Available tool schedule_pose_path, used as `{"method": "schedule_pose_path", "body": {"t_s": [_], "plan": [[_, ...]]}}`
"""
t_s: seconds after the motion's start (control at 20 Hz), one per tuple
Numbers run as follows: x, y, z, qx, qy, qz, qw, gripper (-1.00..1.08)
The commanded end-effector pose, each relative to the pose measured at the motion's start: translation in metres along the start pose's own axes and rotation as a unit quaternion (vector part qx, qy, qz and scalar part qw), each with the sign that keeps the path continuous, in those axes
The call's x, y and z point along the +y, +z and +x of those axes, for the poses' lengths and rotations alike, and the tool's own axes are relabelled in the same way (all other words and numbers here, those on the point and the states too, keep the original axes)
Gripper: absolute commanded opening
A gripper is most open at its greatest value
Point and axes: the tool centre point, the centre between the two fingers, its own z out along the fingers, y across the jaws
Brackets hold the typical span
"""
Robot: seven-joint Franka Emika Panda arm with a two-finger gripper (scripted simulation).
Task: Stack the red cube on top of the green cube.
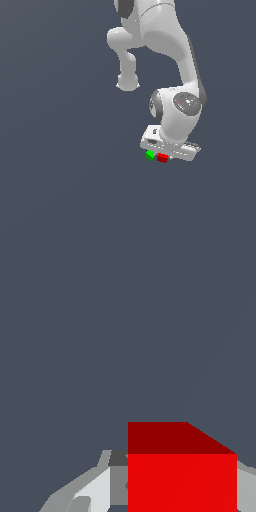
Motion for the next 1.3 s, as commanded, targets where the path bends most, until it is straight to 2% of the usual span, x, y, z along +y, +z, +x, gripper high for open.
{"method": "schedule_pose_path", "body": {"t_s": [0.0, 0.5, 0.9, 0.95, 1.25], "plan": [[0.006, 0.006, -0.005, 0.0, 0.0, 0.0, 1.0, -1.0], [0.037, 0.037, -0.031, 0.0, 0.0, 0.0, 1.0, -1.0], [0.046, 0.047, -0.039, 0.0, 0.0, 0.0, 1.0, -1.0], [0.046, 0.047, -0.039, 0.0, 0.0, 0.0, 1.0, 1.0], [0.046, 0.047, -0.039, 0.0, 0.0, 0.0, 1.0, 1.0]]}}
